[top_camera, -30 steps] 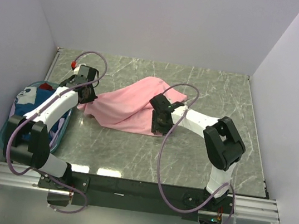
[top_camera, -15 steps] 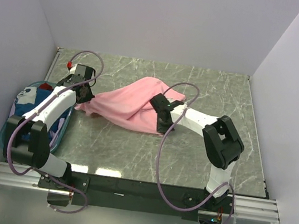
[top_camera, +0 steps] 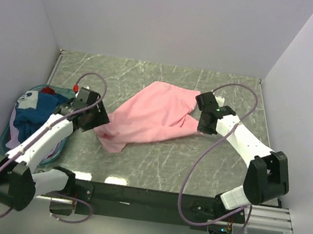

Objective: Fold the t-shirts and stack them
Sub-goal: Flatten the tshirt out

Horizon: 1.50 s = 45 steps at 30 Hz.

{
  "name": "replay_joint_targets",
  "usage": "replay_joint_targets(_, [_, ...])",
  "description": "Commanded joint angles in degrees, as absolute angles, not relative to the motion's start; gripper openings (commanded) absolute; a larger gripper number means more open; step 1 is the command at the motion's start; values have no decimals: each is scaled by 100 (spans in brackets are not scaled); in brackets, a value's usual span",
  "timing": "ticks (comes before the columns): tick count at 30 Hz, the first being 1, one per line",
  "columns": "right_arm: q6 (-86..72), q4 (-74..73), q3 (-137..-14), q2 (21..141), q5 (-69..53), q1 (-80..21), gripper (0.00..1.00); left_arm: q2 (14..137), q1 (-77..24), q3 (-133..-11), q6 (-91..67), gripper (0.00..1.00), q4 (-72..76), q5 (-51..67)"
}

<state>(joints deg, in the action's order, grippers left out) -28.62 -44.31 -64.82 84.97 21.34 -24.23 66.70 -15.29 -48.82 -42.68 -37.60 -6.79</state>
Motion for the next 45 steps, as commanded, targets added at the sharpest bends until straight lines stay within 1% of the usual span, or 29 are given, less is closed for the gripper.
replay_joint_targets(1, [-2777, -4395, -6249, 8595, 2058, -2417, 0, 6311, -1503, -4562, -4719, 74, -3797, -545])
replay_joint_targets(5, [-2751, -4298, -6205, 8605, 2004, -2417, 0, 6311, -1503, -4518, -4843, 71, -3902, -632])
replay_joint_targets(7, [-2698, -4263, -6205, 8552, 1952, -2417, 0, 6319, -1503, -4474, -4852, 71, -3745, -668])
replay_joint_targets(9, [-2663, -4210, -6170, 8517, 1934, -2417, 0, 6555, -1494, -4500, -4834, 69, -3674, -720])
replay_joint_targets(12, [-2637, -4131, -6074, 8482, 1890, -2400, 0, 7056, -1485, -4702, -4843, 64, -3613, -888])
replay_joint_targets(16, [-2619, -4017, -5889, 8376, 1820, -2364, 0, 7628, -1485, -4948, -4948, 63, -3428, -1081])
replay_joint_targets(19, [-2610, -3929, -5740, 8297, 1767, -2329, 0, 8050, -1485, -5071, -4931, 60, -3314, -1204])
replay_joint_targets(22, [-2593, -3850, -5599, 8262, 1723, -2259, 0, 8524, -1494, -5387, -4878, 47, -3234, -1353])
replay_joint_targets(23, [-2584, -3824, -5573, 8253, 1714, -2207, 0, 8760, -1494, -5510, -4861, 38, -3278, -1501])
replay_joint_targets(25, [-2566, -3815, -5511, 8218, 1696, -2145, 0, 8973, -1485, -5948, -4791, 29, -3366, -1695])
replay_joint_targets(26, [-2540, -3797, -5485, 8192, 1696, -2040, 0, 9130, -1494, -6124, -4764, 20, -3462, -1818])
replay_joint_targets(27, [-2531, -3797, -5458, 8131, 1696, -1996, 0, 9193, -1485, -6491, -4738, 16, -3663, -2063])
replay_joint_targets(29, [-2505, -3797, -5397, 8051, 1696, -1899, 0, 9289, -1494, -6845, -4623, 10, -3849, -2328])
replay_joint_targets(30, [-2496, -3806, -5379, 7990, 1696, -1811, 0, 9307, -1503, -7160, -4588, 9, -3963, -2608])
replay_joint_targets(31, [-2487, -3788, -5362, 7963, 1688, -1767, 0, 9351, -1538, -7302, -4466, 9, -3981, -2706])
replay_joint_targets(34, [-2461, -3753, -5300, 7972, 1635, -1670, 0, 9859, -1660, -7926, -4203, 15, -4051, -2918])
replay_joint_targets(36, [-2461, -3718, -5274, 8007, 1591, -1661, 0, 10063, -1897, -8408, -3922, 17, -4008, -3005])
replay_joint_targets(38, [-2461, -3683, -5256, 8016, 1460, -1670, 0, 10291, -2073, -8647, -3762, 25, -3920, -3251])
replay_joint_targets(40, [-2470, -3674, -5273, 8024, 1398, -1670, 0, 10441, -2153, -8876, -3648, 42, -3815, -3147])
replay_joint_targets(41, [-2470, -3674, -5291, 8024, 1371, -1670, 0, 10589, -2145, -8920, -3647, 59, -3780, -3007])
replay_joint_targets(44, [-2470, -3700, -5335, 7981, 1283, -1670, 0, 10600, -2136, -8948, -3787, 76, -3753, -2875])
replay_joint_targets(45, [-2470, -3700, -5352, 7937, 1257, -1670, 0, 10469, -2144, -8712, -3858, 78, -3718, -2822])
